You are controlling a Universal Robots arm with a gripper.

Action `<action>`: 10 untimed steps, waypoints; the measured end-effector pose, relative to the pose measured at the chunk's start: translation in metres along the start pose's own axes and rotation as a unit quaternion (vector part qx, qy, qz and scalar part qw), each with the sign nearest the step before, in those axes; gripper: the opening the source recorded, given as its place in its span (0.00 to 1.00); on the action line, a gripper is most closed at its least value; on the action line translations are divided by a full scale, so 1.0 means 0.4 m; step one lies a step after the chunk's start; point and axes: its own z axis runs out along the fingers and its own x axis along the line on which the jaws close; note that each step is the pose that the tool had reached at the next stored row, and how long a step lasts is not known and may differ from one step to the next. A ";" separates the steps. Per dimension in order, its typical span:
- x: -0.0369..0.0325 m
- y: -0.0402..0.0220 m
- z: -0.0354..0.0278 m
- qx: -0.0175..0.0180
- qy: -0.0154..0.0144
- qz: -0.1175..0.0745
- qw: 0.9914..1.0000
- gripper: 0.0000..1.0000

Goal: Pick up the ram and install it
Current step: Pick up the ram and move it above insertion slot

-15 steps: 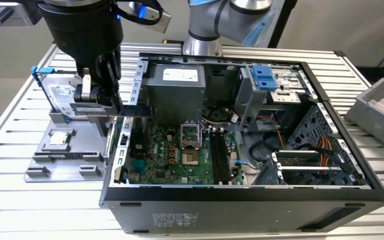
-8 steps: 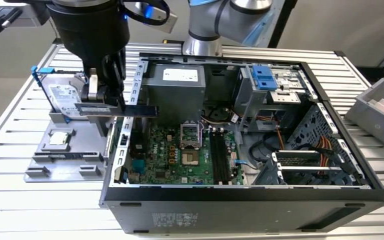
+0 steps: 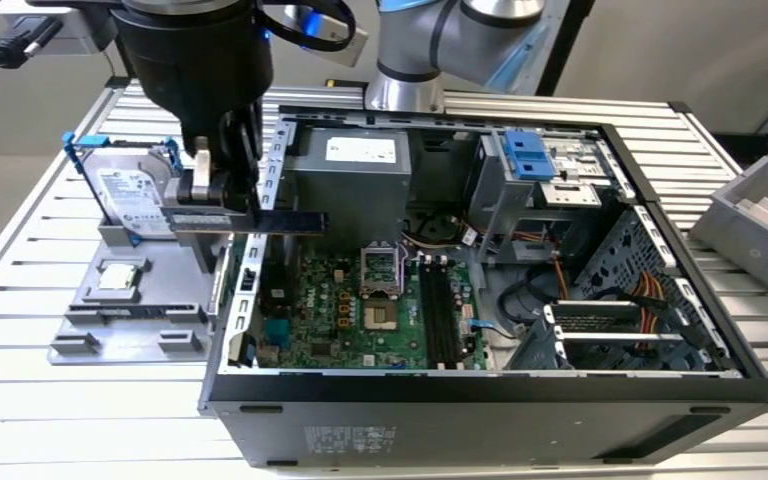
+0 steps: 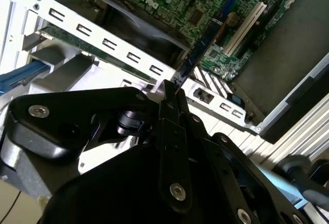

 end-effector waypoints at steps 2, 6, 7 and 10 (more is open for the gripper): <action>0.000 -0.005 0.000 0.000 0.000 0.000 1.000 0.00; -0.001 -0.015 0.000 0.000 0.000 0.000 1.000 0.00; -0.001 -0.017 0.000 0.000 0.000 0.000 1.000 0.00; -0.001 -0.024 0.000 0.000 0.000 0.000 1.000 0.00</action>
